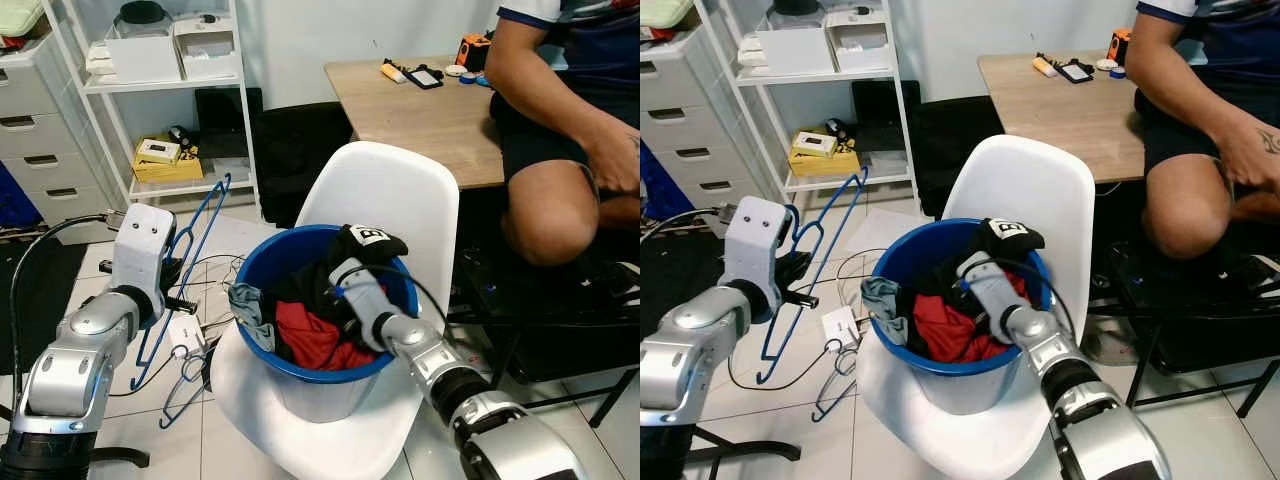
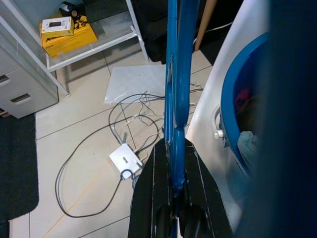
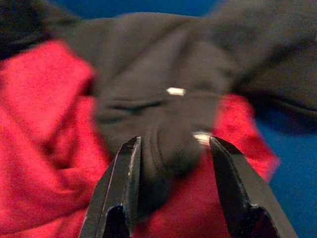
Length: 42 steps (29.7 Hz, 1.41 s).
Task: Hang hanger
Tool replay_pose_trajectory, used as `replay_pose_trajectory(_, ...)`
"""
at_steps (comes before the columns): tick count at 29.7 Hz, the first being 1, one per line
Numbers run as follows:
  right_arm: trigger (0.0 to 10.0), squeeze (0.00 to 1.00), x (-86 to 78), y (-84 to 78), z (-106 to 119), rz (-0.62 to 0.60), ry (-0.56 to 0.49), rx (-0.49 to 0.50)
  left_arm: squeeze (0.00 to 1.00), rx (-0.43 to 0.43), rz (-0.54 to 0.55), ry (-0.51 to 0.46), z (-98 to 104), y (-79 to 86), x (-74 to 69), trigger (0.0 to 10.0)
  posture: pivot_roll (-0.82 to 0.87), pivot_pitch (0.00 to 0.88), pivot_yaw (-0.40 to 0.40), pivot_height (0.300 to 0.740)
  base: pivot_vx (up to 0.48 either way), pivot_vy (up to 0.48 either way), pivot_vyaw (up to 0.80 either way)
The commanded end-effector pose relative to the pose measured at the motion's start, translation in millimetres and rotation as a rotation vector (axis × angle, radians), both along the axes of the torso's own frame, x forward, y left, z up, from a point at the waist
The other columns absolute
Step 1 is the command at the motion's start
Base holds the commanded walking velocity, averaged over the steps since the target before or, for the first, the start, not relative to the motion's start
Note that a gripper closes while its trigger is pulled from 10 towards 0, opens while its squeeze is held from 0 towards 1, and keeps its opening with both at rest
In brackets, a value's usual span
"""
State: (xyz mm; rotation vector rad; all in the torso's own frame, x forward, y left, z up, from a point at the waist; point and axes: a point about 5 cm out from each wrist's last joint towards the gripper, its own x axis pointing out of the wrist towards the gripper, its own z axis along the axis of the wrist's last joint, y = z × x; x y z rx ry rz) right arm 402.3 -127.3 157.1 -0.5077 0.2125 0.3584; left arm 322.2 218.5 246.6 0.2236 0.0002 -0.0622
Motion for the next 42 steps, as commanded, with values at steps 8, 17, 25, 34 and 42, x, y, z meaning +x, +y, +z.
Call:
replay_pose_trajectory(8, 10.0, 0.0, -0.8, -16.5, -8.0, -0.127, 0.054, 0.1, 0.0, 0.007, 0.007, 0.006, -2.2, 1.2, -0.3, 10.0, 0.16, 0.305, 0.045, 0.74, 0.0, 0.0, 0.0)
replay_pose_trajectory(17, 10.0, 0.0, -5.1, 0.9, -13.0, 0.048, 0.03, -0.046, 0.0, 0.007, 0.011, 0.008, -2.9, 2.4, -1.3, 10.0, 0.16, 0.307, 0.045, 0.74, 0.0, 0.0, 0.0)
replay_pose_trajectory(25, 10.0, 0.0, -10.2, 19.8, -16.1, 0.172, 0.025, -0.03, 0.0, 0.005, 0.008, 0.006, -2.4, 1.7, -0.5, 10.0, 0.16, 0.309, 0.046, 0.74, 0.0, 0.0, 0.0)
replay_pose_trajectory(34, 10.0, 0.0, -13.0, 20.6, -25.8, 0.153, 0.086, -0.013, 0.0, 0.004, 0.012, 0.004, -1.7, 2.6, -1.5, 10.0, 0.17, 0.313, 0.043, 0.74, 0.0, 0.0, 0.0)
replay_pose_trajectory(42, 10.0, 0.0, -12.5, 2.7, -32.5, 0.072, 0.15, -0.094, 0.0, 0.005, 0.012, 0.005, -1.7, 3.0, -1.7, 10.0, 0.16, 0.314, 0.045, 0.74, 0.0, 0.0, 0.0)
